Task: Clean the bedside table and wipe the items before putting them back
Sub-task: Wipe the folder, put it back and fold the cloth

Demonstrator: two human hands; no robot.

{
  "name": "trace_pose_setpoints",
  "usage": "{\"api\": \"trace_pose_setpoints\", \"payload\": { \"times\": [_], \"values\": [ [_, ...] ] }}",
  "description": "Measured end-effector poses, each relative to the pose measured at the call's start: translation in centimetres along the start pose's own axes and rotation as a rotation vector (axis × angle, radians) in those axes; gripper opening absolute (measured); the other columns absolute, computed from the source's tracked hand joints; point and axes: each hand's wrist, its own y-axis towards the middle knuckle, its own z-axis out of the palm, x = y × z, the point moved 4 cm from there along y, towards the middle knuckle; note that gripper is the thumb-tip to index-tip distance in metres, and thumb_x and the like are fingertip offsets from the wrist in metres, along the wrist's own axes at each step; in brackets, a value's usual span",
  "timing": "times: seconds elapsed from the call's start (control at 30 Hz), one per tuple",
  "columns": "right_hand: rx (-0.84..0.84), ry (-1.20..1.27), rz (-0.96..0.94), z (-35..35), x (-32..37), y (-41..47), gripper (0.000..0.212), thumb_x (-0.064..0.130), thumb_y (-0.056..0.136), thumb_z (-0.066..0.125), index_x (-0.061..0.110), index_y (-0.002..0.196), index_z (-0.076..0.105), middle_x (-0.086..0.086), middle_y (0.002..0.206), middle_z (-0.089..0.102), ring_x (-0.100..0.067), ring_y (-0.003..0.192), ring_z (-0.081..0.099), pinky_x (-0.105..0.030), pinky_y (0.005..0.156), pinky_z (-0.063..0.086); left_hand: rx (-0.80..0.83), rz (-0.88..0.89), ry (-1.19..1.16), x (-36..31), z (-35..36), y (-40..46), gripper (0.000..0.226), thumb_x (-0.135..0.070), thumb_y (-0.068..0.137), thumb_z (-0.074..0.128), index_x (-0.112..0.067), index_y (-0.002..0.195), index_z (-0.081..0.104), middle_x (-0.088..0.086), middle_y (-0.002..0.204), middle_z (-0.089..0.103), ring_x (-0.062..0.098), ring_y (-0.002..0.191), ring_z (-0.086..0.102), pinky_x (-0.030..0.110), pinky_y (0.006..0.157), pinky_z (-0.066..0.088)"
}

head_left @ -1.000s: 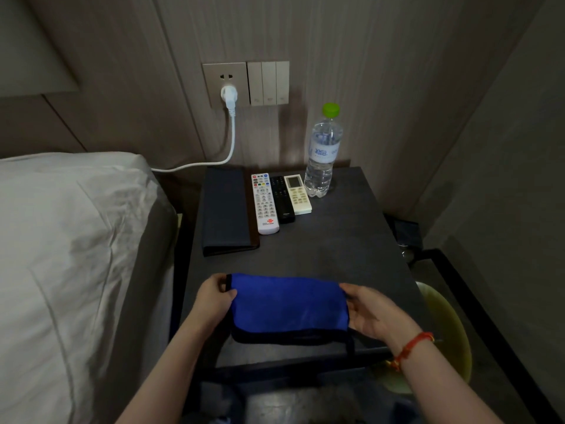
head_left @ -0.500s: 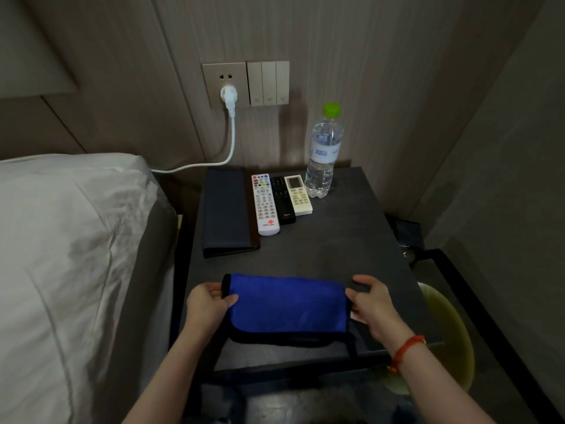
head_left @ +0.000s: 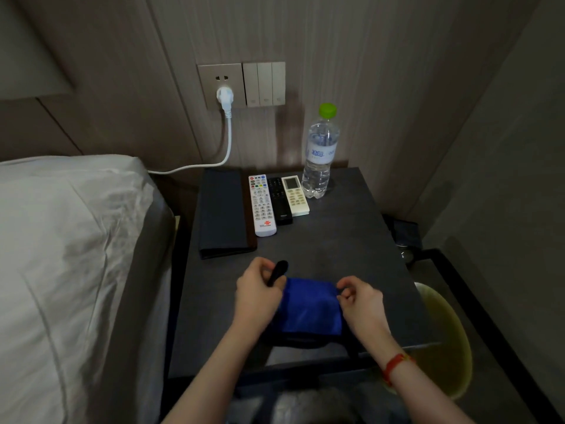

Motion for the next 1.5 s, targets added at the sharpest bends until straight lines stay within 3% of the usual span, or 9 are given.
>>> {"api": "trace_pose_setpoints", "payload": {
  "times": [0.13, 0.27, 0.43, 0.67, 0.8, 0.97, 1.17, 1.33, 1.5],
  "values": [
    [0.014, 0.246, 0.112, 0.6, -1.1, 0.4, 0.022, -0.003, 0.089, 0.046, 0.005, 0.088, 0.067, -0.005, 0.072, 0.062, -0.011, 0.061, 0.058, -0.011, 0.053, 0.046, 0.056, 0.028, -0.011, -1.5, 4.2, -0.9, 0.016, -0.009, 0.082, 0.065, -0.017, 0.086, 0.052, -0.007, 0.067, 0.053, 0.001, 0.06, 0.05, 0.008, 0.055, 0.041],
    [0.073, 0.553, 0.318, 1.1, -1.6, 0.3, 0.031, 0.014, 0.097, 0.043, 0.001, 0.076, 0.062, -0.007, 0.059, 0.059, -0.014, 0.05, 0.054, -0.018, 0.047, 0.049, 0.193, -0.18, -0.137, -0.9, 6.6, -1.3, 0.008, -0.003, 0.088, 0.051, -0.01, 0.086, 0.053, 0.005, 0.064, 0.056, 0.008, 0.042, 0.053, 0.021, 0.046, 0.048],
    [0.079, 0.146, 0.198, -0.4, -1.0, -0.4, 0.027, 0.037, 0.088, 0.057, 0.012, 0.079, 0.064, 0.002, 0.071, 0.061, -0.001, 0.061, 0.052, -0.006, 0.047, 0.037, -0.058, -0.13, 0.227, 1.0, 2.9, -0.4, 0.014, -0.009, 0.092, 0.049, -0.01, 0.105, 0.056, 0.002, 0.097, 0.057, 0.011, 0.079, 0.055, 0.018, 0.059, 0.043],
    [0.096, -0.005, 0.288, 1.6, 1.1, -1.0, 0.049, 0.029, 0.082, 0.068, -0.003, 0.114, 0.049, -0.018, 0.114, 0.058, -0.029, 0.103, 0.06, -0.026, 0.068, 0.043, -0.005, -0.286, 0.308, 2.4, 3.6, -0.9, 0.025, -0.019, 0.086, 0.063, -0.001, 0.102, 0.057, 0.012, 0.102, 0.063, 0.025, 0.094, 0.061, 0.03, 0.078, 0.048],
    [0.129, 0.025, 0.294, 2.7, 0.8, -0.4, 0.023, 0.021, 0.081, 0.068, 0.007, 0.074, 0.05, -0.011, 0.082, 0.057, -0.019, 0.072, 0.058, -0.022, 0.053, 0.042, 0.005, -0.371, 0.174, 2.6, 3.8, -0.5, 0.015, -0.014, 0.083, 0.066, -0.008, 0.093, 0.055, 0.003, 0.088, 0.056, 0.017, 0.081, 0.054, 0.029, 0.073, 0.046],
    [0.133, 0.057, 0.269, 2.4, -0.1, 0.6, 0.033, 0.014, 0.081, 0.063, 0.014, 0.056, 0.04, 0.001, 0.058, 0.045, -0.008, 0.051, 0.046, -0.013, 0.033, 0.029, 0.114, -0.277, 0.044, 1.7, 4.2, -0.1, 0.012, -0.009, 0.084, 0.063, -0.02, 0.082, 0.057, -0.001, 0.085, 0.061, 0.011, 0.075, 0.057, 0.022, 0.062, 0.045],
    [0.125, 0.205, 0.164, -0.3, -0.7, 3.5, 0.022, 0.017, 0.078, 0.068, 0.021, 0.062, 0.053, 0.007, 0.065, 0.055, -0.004, 0.061, 0.051, -0.008, 0.046, 0.036, 0.229, -0.306, -0.176, -0.7, 5.8, 2.7, 0.019, 0.001, 0.085, 0.057, -0.017, 0.088, 0.06, 0.003, 0.099, 0.063, 0.016, 0.089, 0.062, 0.029, 0.071, 0.052],
    [0.055, 0.356, 0.224, -3.6, -1.2, 9.9, 0.017, 0.012, 0.078, 0.071, 0.009, 0.094, 0.064, -0.01, 0.098, 0.066, -0.024, 0.091, 0.064, -0.036, 0.082, 0.053, 0.135, -0.186, -0.095, -4.1, 9.0, 8.0, 0.016, 0.001, 0.082, 0.061, -0.014, 0.09, 0.058, 0.0, 0.094, 0.059, 0.013, 0.085, 0.057, 0.027, 0.072, 0.047],
    [0.019, 0.34, 0.205, -5.9, -0.7, 17.1, 0.015, 0.011, 0.078, 0.071, 0.011, 0.089, 0.061, -0.014, 0.104, 0.065, -0.024, 0.089, 0.063, -0.036, 0.078, 0.053, 0.052, 0.008, -0.044, -7.6, 11.7, 13.2, 0.028, 0.005, 0.082, 0.058, -0.013, 0.097, 0.043, 0.01, 0.104, 0.057, 0.024, 0.099, 0.058, 0.033, 0.083, 0.048]
  ]
}}
